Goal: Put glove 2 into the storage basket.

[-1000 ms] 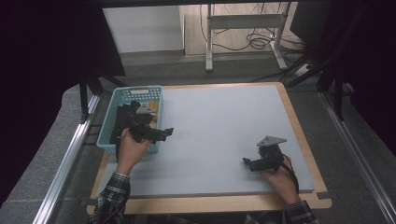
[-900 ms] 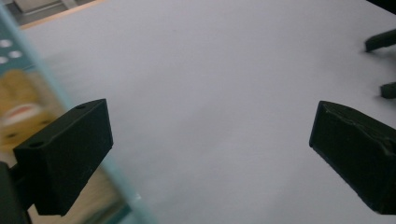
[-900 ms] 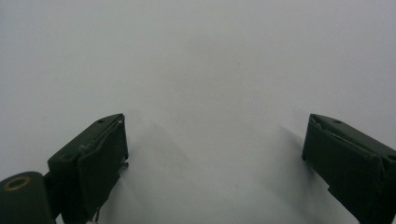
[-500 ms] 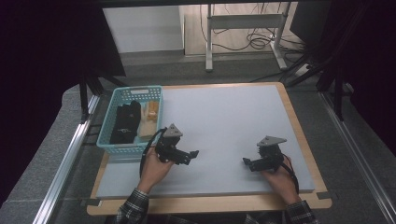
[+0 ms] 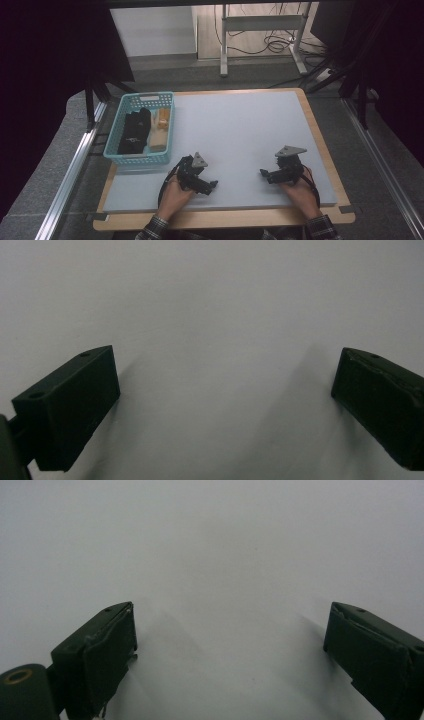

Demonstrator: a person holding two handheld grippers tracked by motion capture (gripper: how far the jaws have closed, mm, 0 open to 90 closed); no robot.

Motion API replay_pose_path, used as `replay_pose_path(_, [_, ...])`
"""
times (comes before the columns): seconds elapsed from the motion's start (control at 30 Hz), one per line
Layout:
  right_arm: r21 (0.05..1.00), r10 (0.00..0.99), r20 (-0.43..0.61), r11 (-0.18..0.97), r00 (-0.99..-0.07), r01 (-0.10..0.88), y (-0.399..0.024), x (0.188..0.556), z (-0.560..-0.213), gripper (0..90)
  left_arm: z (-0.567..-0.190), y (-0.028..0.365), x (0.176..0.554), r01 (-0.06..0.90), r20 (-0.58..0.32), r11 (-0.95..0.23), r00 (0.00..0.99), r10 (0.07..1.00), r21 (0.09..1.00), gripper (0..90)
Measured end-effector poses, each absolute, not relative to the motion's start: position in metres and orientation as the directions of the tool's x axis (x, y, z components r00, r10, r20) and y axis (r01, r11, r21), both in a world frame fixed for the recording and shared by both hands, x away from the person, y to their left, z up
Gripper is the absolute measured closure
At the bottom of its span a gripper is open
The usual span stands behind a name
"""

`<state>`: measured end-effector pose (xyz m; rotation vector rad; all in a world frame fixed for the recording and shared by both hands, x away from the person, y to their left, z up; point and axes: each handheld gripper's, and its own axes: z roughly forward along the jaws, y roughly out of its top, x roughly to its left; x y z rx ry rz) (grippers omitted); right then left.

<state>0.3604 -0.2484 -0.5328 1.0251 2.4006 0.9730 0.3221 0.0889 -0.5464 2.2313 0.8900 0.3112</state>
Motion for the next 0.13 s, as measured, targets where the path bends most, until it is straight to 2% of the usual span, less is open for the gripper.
replay_pose_path(0.13, [0.711,0.736,-0.051,0.501,-0.675,0.493,-0.2485,0.3603,-0.5329,6.4,-0.5464,0.0888,0.3224,0.507,-0.031,-0.519,0.736,0.677,0.688,0.0])
